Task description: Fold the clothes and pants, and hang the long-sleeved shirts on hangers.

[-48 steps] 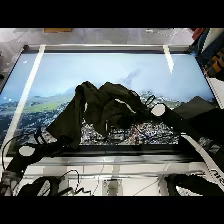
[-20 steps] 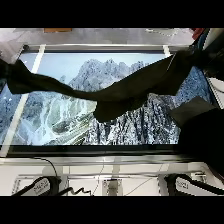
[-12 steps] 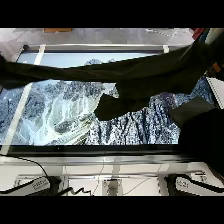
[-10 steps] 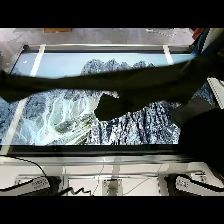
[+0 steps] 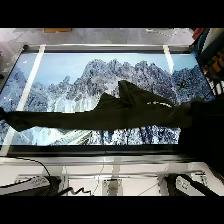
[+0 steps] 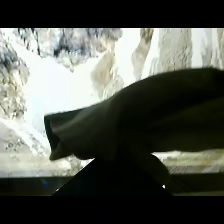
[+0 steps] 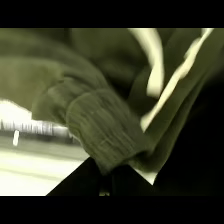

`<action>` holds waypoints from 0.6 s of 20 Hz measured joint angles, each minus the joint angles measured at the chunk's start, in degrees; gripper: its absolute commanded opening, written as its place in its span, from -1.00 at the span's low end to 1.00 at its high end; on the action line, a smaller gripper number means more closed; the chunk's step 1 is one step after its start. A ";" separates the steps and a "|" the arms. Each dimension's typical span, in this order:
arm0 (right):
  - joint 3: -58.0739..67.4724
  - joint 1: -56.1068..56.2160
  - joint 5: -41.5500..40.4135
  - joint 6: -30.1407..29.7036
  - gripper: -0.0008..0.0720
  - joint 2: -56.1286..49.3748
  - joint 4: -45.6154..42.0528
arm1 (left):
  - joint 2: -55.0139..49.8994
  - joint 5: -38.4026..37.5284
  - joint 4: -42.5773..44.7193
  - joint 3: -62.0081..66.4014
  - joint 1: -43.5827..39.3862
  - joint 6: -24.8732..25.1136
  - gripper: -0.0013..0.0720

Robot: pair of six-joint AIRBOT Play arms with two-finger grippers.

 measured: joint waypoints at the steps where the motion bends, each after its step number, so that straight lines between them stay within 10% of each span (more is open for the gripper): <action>1: -2.40 -0.02 2.10 -0.96 -0.89 1.01 -0.94 | -0.02 -0.52 2.32 -1.77 0.42 0.98 -0.93; 12: -12.07 -0.07 10.19 -4.00 -0.89 4.52 -12.50 | 2.21 11.02 23.43 -8.22 1.36 1.66 -0.92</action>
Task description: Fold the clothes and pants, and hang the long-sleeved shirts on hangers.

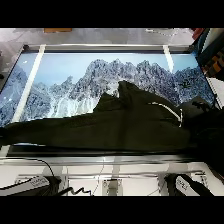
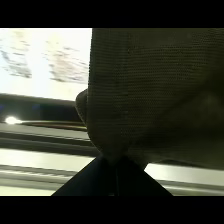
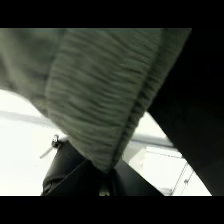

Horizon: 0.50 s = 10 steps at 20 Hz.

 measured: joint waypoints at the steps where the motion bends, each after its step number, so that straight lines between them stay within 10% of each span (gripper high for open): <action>1: -0.09 0.00 0.24 0.02 -0.89 0.07 -0.26 | 0.26 1.22 0.98 0.15 0.00 -0.13 -0.92; 10: -8.15 0.07 1.51 1.31 -0.88 0.22 -0.85 | -2.86 1.53 8.02 -2.82 0.07 -0.37 -0.92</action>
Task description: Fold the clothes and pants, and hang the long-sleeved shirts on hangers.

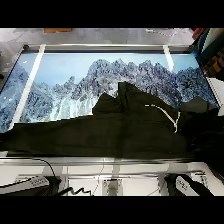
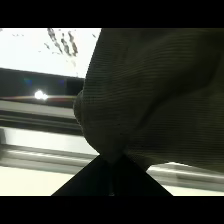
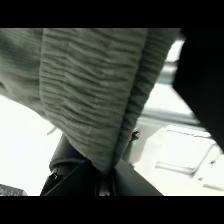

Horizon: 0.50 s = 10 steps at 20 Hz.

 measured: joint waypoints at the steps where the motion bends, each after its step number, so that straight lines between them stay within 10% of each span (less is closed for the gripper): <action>1: -1.46 0.00 -0.02 0.00 -0.88 0.00 -0.04 | -0.42 -0.04 0.81 -0.26 0.00 0.00 -0.92; 3: -3.26 0.00 -0.31 0.24 -0.35 0.00 -0.09 | -1.09 -0.02 1.64 -0.66 0.04 -0.02 -0.57; 4: -3.74 0.00 -0.72 0.61 0.33 0.00 -0.15 | -1.33 0.28 1.64 -0.76 -0.02 -0.02 0.56; 5: -4.11 0.00 -1.42 1.36 0.64 0.00 -0.31 | -1.51 0.70 1.38 -0.83 -0.02 -0.02 0.93; 10: -4.63 0.00 -5.09 4.90 0.64 0.00 0.55 | -1.75 3.26 -2.19 -0.79 -0.68 -3.39 0.96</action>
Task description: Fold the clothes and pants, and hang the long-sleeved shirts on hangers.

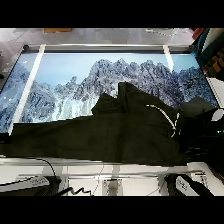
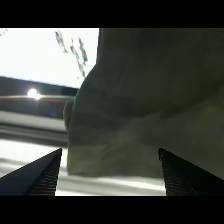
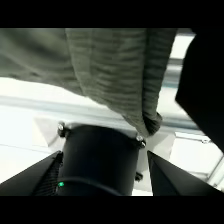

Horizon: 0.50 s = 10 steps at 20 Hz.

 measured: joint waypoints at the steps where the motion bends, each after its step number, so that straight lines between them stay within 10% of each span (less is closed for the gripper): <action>1: 0.42 0.00 -0.44 0.39 0.64 0.00 0.09 | 0.11 0.22 -0.31 0.26 -0.50 -0.96 0.96; 10: 15.82 0.00 -9.42 4.22 0.64 0.00 1.79 | 1.60 3.85 -24.06 9.25 -16.39 -8.48 0.92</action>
